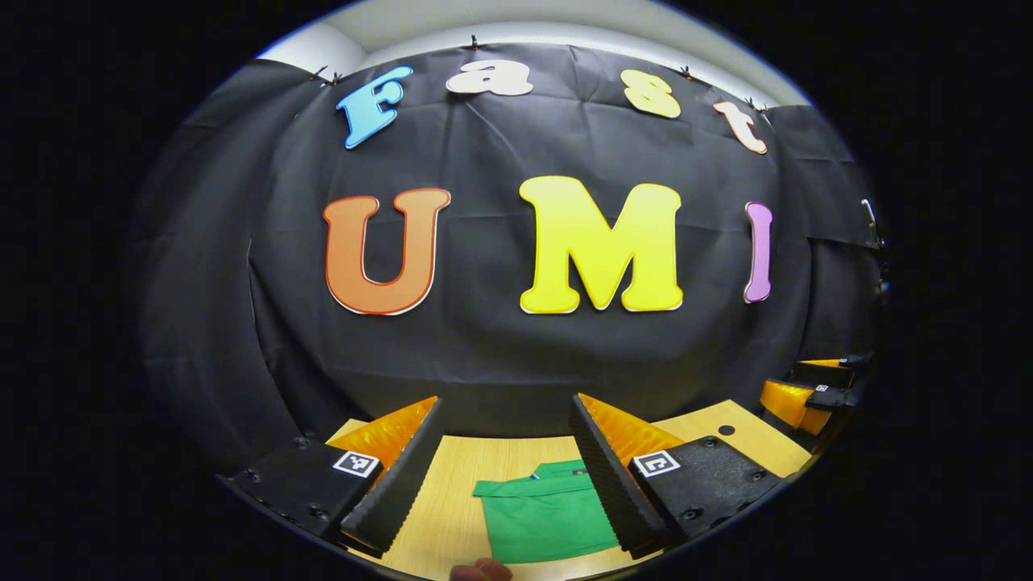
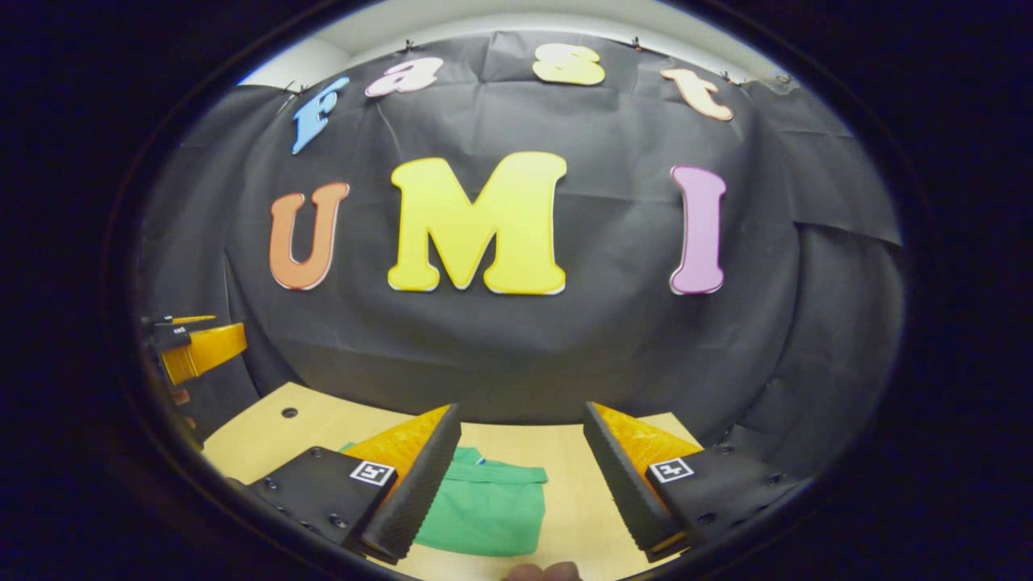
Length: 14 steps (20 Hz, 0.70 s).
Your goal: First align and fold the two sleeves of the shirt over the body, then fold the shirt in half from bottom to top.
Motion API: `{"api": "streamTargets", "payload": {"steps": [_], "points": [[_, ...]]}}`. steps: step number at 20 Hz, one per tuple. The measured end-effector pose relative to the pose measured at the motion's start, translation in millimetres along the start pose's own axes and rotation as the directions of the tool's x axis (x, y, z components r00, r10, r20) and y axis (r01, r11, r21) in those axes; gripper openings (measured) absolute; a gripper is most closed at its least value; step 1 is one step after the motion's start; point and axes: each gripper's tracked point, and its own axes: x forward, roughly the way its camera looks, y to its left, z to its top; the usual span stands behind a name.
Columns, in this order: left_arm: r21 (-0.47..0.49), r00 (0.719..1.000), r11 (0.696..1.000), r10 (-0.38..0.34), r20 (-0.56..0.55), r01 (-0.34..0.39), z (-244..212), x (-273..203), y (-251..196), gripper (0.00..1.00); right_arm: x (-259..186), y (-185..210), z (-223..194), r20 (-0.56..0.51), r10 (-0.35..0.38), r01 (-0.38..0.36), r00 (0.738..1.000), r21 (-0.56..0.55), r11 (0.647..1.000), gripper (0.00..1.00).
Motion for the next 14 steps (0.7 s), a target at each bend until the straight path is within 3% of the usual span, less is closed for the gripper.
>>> {"api": "streamTargets", "payload": {"steps": [5,6,7,14], "points": [[-0.042,0.997,0.999,0.022,0.071,-0.019,23,-69,-16,1.00,-79,24,11,0.097,0.015,-0.011,0.995,-0.044,0.999,0.94],[-0.043,0.996,0.999,0.022,0.085,-0.018,24,-79,-19,0.98,-90,29,11,0.106,0.018,-0.012,0.994,-0.051,0.999,0.98],[-0.040,0.995,0.999,0.026,0.100,-0.023,27,-87,-19,0.98,-101,33,12,0.115,0.021,-0.015,0.993,-0.057,0.998,0.94],[-0.044,0.996,0.999,0.034,0.087,-0.031,17,-103,-20,0.98,-120,32,11,0.140,-0.009,0.014,0.990,-0.034,0.999,0.94]]}}
